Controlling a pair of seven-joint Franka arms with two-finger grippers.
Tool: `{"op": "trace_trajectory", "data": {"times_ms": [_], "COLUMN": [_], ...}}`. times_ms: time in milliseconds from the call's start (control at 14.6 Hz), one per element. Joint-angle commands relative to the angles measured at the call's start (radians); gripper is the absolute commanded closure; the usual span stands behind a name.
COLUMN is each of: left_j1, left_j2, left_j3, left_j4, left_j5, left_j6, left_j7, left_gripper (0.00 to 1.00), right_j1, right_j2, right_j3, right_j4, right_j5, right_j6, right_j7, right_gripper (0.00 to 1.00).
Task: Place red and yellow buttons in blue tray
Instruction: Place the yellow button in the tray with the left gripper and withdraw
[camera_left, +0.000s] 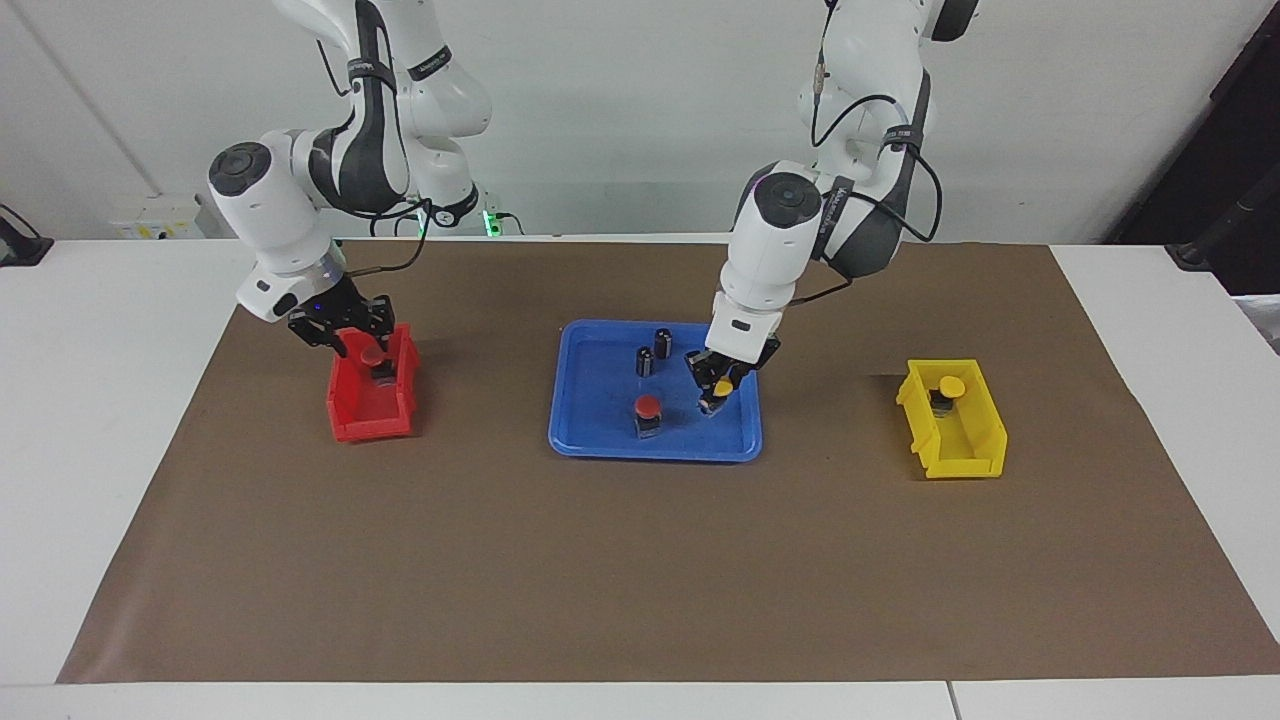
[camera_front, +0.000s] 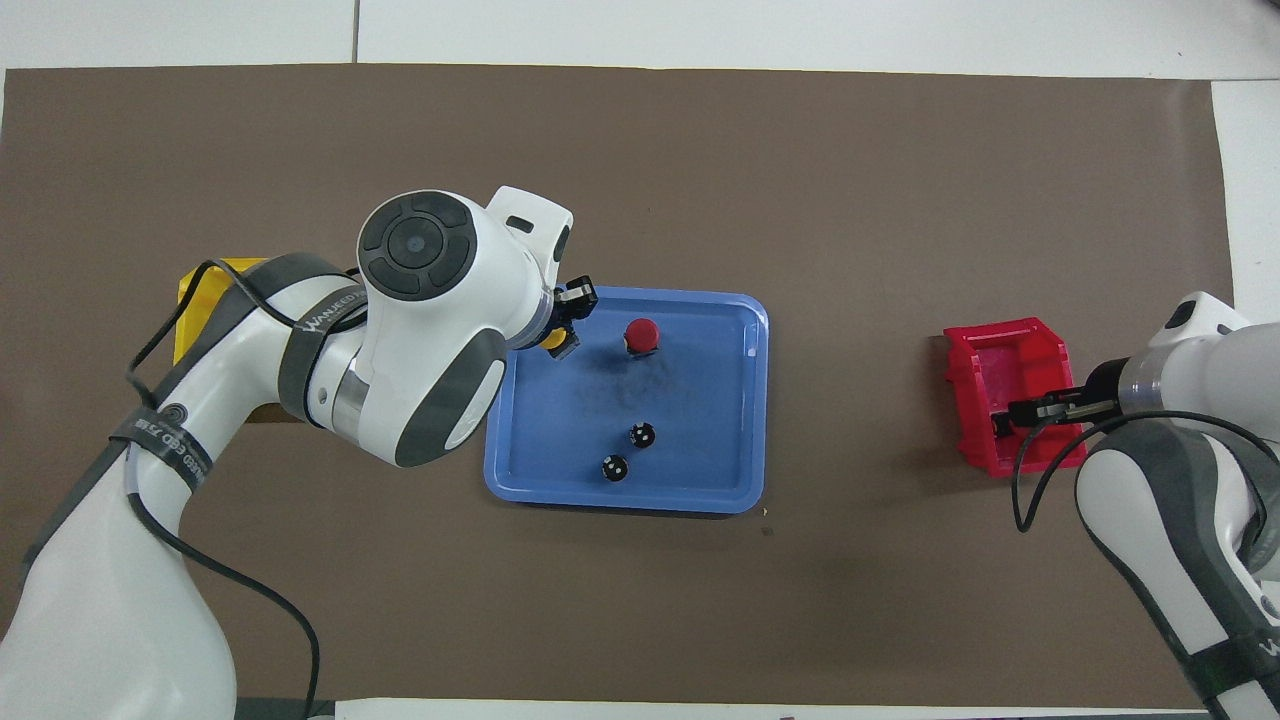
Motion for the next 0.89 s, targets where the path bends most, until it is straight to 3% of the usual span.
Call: {"op": "trace_trajectory", "data": {"times_ms": [0, 273, 341, 410, 478, 546, 683, 820], "left_j1": [-0.052, -0.055, -0.055, -0.053, -0.055, -0.056, -0.055, -0.043], "left_j2": [0.041, 0.085, 0.087, 0.085, 0.085, 0.085, 0.071, 0.027], "left_j3": [0.019, 0.019, 0.019, 0.019, 0.019, 0.020, 0.020, 0.024], "left_j4": [-0.008, -0.008, -0.008, -0.008, -0.003, 0.006, 0.040, 0.060], "left_j5": [-0.010, -0.007, -0.007, -0.007, -0.002, -0.001, -0.001, 0.001], "left_j6": [0.053, 0.084, 0.084, 0.078, 0.069, 0.059, 0.001, -0.069], "left_j7": [-0.049, -0.053, -0.050, -0.050, -0.052, -0.052, -0.050, -0.043], "left_gripper": [0.98, 0.96, 0.88, 0.66, 0.36, 0.28, 0.22, 0.06], "right_j1": [-0.026, -0.028, -0.031, -0.031, -0.031, -0.029, -0.029, -0.029], "right_j2": [-0.008, -0.005, -0.001, 0.007, 0.007, 0.004, 0.003, 0.001], "right_j3": [0.012, 0.012, 0.012, 0.011, 0.012, 0.012, 0.012, 0.012], "right_j4": [-0.051, -0.071, -0.079, -0.088, -0.102, -0.109, -0.113, -0.114], "right_j5": [0.022, 0.022, 0.022, 0.022, 0.022, 0.022, 0.022, 0.022], "right_j6": [0.054, 0.103, 0.106, 0.120, 0.144, 0.149, 0.148, 0.148], "right_j7": [-0.049, -0.052, -0.057, -0.057, -0.057, -0.055, -0.055, -0.055], "right_gripper": [0.35, 0.35, 0.35, 0.35, 0.36, 0.37, 0.39, 0.48]}}
